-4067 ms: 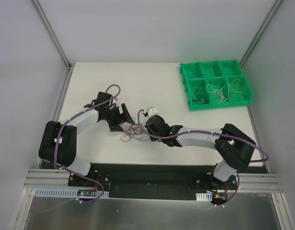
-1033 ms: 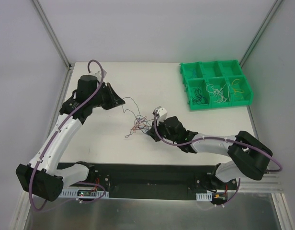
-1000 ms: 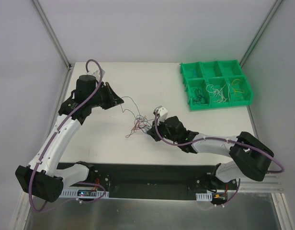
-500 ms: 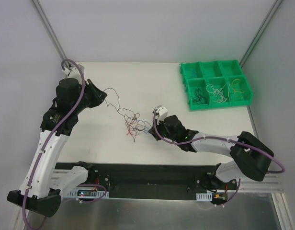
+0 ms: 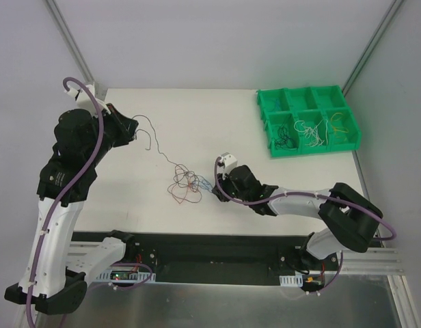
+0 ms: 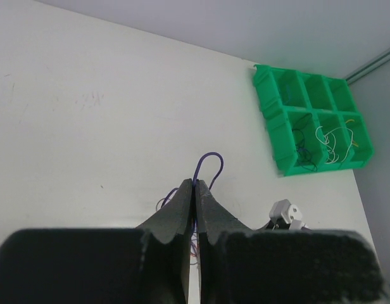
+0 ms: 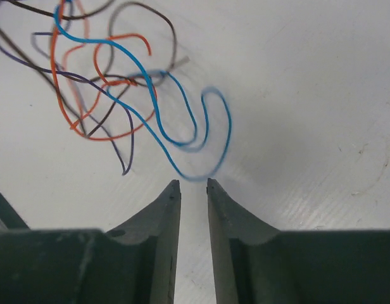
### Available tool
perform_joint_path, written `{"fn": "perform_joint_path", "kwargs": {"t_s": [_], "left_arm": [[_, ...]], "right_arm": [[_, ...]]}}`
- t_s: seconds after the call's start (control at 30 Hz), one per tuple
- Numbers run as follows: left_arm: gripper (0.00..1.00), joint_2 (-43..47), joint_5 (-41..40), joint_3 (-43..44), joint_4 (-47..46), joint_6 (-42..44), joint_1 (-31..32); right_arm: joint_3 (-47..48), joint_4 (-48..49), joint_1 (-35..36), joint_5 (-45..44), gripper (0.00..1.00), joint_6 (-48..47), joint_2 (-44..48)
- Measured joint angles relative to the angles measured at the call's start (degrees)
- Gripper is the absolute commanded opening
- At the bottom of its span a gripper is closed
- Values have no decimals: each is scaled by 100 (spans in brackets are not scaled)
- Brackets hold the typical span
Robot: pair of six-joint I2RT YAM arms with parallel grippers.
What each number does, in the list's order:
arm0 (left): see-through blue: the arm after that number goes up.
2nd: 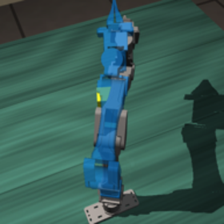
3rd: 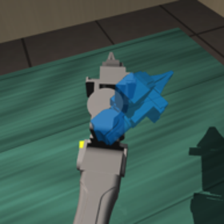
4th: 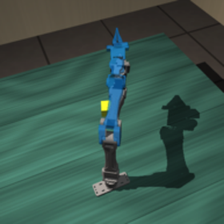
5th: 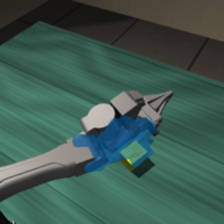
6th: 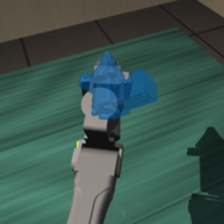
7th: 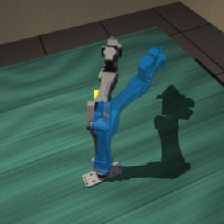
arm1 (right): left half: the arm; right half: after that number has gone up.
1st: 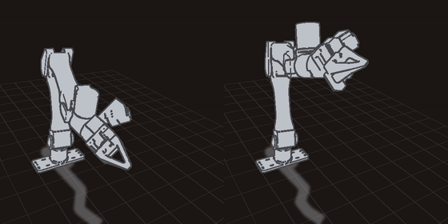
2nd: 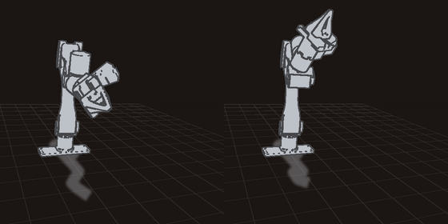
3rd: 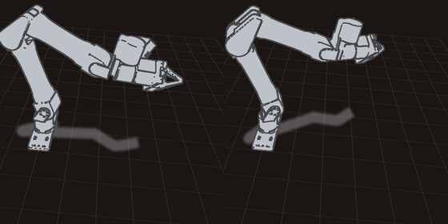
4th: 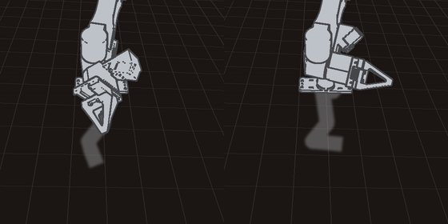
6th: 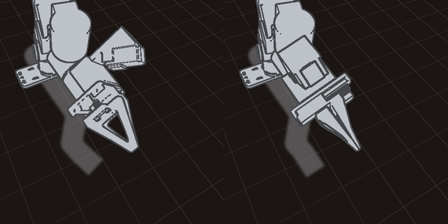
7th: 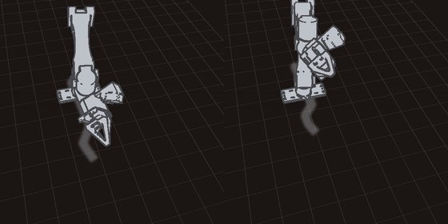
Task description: Untangle the cables
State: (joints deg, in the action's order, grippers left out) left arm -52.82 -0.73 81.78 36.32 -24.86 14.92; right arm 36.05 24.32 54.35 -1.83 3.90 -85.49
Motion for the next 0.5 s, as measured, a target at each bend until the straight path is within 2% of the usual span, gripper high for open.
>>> {"fn": "perform_joint_path", "kwargs": {"t_s": [0.1, 0.2, 0.5], "left_arm": [[0, 35, 11, 33, 17, 24, 0], [0, 33, 57, 22, 33, 13, 0], [0, -155, 507, -122, 48, -87, 0]], "right_arm": [[0, -116, -4, -87, 45, 22, -79], [35, -199, -55, -66, 50, 17, -153], [1244, -251, -509, 938, 54, -33, -1034]]}}
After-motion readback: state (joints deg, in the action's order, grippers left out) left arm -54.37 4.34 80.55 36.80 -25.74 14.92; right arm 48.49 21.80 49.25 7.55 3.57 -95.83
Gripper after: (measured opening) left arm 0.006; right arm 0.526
